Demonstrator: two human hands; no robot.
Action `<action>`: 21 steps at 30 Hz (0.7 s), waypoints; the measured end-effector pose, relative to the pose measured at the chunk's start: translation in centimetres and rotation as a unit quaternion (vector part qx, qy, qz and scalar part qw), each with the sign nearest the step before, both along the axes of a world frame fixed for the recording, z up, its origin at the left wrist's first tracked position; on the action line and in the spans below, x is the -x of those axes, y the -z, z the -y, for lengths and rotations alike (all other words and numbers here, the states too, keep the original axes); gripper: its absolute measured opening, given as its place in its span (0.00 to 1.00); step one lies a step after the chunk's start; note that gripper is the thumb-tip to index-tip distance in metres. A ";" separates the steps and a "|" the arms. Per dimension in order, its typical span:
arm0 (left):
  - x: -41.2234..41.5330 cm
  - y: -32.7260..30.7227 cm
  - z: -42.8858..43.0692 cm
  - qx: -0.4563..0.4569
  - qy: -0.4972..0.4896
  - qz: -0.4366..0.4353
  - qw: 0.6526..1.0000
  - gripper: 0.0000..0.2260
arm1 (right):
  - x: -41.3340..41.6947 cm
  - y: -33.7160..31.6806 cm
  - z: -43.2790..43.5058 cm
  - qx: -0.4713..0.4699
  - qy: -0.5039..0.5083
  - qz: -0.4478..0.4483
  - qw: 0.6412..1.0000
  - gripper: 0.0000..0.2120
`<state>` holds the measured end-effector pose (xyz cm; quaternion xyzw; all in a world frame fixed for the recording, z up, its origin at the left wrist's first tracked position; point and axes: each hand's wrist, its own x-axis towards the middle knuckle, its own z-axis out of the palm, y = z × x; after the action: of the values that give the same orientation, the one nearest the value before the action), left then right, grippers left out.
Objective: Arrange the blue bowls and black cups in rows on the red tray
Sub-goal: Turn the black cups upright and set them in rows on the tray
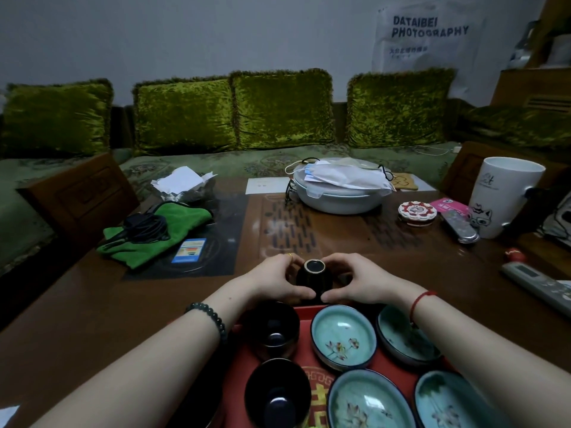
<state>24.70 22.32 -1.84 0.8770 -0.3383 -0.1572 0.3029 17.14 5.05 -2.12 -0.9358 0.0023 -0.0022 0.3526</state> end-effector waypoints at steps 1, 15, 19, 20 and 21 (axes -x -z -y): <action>0.0 0.0 0.0 0.001 0.000 0.002 1.000 0.25 | 0.0 0.0 0.0 -0.006 0.000 0.001 1.000 0.31; 3.2 -5.0 -2.6 0.162 -0.002 0.017 0.987 0.21 | 3.0 -5.5 -1.8 -0.104 -0.010 0.127 0.986 0.25; 5.6 -6.9 -4.5 0.223 -0.006 -0.015 0.975 0.19 | 5.1 -7.9 -3.3 -0.151 -0.031 0.138 0.978 0.26; 6.3 -7.3 -5.0 0.234 -0.006 -0.019 0.972 0.19 | 5.6 -8.4 -3.8 -0.158 -0.037 0.142 0.977 0.26; 6.9 -7.7 -5.6 0.244 -0.006 -0.022 0.970 0.18 | 6.2 -8.9 -4.3 -0.163 -0.043 0.145 0.975 0.26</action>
<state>17.78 27.88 5.87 0.7748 -0.3548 -0.0873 0.5158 10.98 9.30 6.77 -0.8544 -0.0892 -0.1225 0.4971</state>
